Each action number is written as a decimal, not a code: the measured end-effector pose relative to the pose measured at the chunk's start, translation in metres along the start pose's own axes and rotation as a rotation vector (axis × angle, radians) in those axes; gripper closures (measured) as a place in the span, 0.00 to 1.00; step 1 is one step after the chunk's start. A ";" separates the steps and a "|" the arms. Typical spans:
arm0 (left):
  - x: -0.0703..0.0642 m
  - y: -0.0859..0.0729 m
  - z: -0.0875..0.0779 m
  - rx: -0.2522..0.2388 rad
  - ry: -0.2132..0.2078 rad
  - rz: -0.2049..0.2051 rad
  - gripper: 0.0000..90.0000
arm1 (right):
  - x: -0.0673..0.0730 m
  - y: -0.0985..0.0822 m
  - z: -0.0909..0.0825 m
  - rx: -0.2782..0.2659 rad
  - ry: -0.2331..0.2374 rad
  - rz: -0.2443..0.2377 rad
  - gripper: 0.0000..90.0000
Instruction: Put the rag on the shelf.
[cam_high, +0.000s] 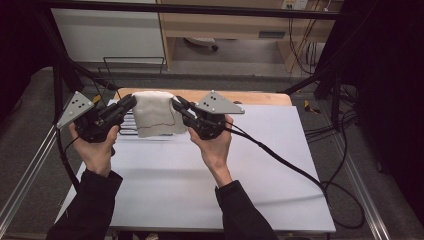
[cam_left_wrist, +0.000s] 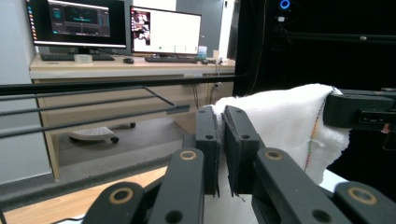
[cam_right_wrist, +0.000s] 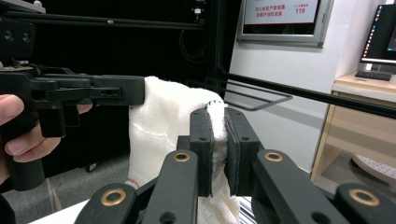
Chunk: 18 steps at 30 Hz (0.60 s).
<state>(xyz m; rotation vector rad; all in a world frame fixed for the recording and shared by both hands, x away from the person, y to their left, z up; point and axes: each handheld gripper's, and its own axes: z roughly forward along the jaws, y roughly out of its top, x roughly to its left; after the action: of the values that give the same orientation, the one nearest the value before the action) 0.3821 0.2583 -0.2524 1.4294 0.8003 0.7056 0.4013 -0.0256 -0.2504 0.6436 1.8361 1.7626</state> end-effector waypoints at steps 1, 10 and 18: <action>0.001 0.002 0.000 -0.002 0.003 0.001 0.94 | 0.001 0.001 0.002 -0.003 0.000 -0.001 0.92; 0.011 0.016 -0.003 -0.022 0.025 0.001 0.94 | 0.004 0.015 0.014 -0.021 0.003 -0.010 0.92; 0.021 0.027 -0.002 -0.033 0.045 -0.001 0.94 | 0.006 0.030 0.027 -0.034 -0.002 -0.029 0.92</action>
<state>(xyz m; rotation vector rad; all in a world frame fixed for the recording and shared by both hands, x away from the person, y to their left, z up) 0.3939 0.2771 -0.2269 1.3875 0.8205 0.7494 0.4139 -0.0003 -0.2217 0.6024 1.8012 1.7709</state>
